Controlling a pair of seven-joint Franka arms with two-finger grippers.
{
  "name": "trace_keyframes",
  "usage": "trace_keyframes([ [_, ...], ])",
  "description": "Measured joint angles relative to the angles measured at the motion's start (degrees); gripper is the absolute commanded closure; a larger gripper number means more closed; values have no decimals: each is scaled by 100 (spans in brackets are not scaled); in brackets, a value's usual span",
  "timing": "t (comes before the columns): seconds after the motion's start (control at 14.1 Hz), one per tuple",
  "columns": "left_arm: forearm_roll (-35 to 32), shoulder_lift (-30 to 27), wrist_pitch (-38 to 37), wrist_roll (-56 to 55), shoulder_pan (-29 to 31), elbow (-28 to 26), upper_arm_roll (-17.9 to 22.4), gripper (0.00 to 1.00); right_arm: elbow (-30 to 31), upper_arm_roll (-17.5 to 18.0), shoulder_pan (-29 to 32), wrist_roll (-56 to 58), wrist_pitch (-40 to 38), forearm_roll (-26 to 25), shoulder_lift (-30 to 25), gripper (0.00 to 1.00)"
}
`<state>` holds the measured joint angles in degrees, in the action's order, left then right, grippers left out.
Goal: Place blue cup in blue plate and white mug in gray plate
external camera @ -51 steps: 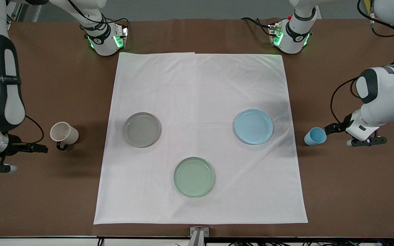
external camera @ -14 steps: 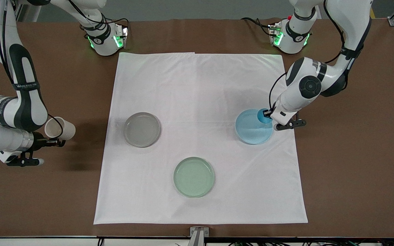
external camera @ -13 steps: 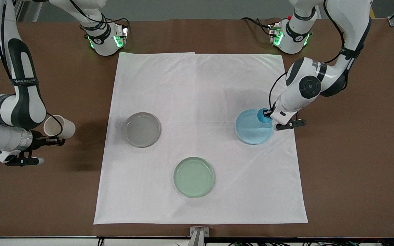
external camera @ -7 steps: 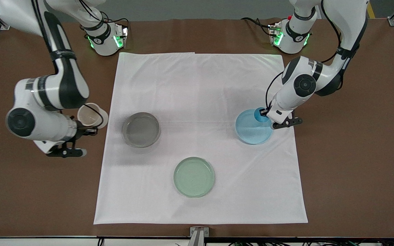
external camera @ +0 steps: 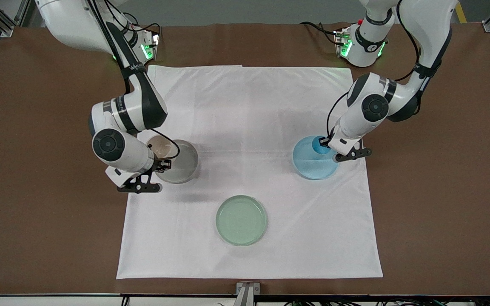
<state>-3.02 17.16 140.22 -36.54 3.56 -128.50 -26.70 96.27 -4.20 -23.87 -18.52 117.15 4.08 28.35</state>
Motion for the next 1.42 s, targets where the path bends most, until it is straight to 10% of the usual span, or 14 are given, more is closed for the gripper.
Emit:
trace_keyframes([
  [0.28,0,38,39,-1,0,9,1,97,85,-2,-24,0,323,121,299,95],
  [0.57,0,44,45,-152,2,46,2,1,106,-2,-29,0,417,147,406,95],
  [1.21,-24,22,-1466,-273,191,1675,69,0,117,-1,-71,0,522,149,591,89],
  [1.28,-96,14,-1745,-267,290,1984,73,0,117,-1,-73,0,535,149,600,78],
  [1.42,-337,2,-2152,-263,502,2542,82,0,117,-3,-75,0,543,150,608,23],
])
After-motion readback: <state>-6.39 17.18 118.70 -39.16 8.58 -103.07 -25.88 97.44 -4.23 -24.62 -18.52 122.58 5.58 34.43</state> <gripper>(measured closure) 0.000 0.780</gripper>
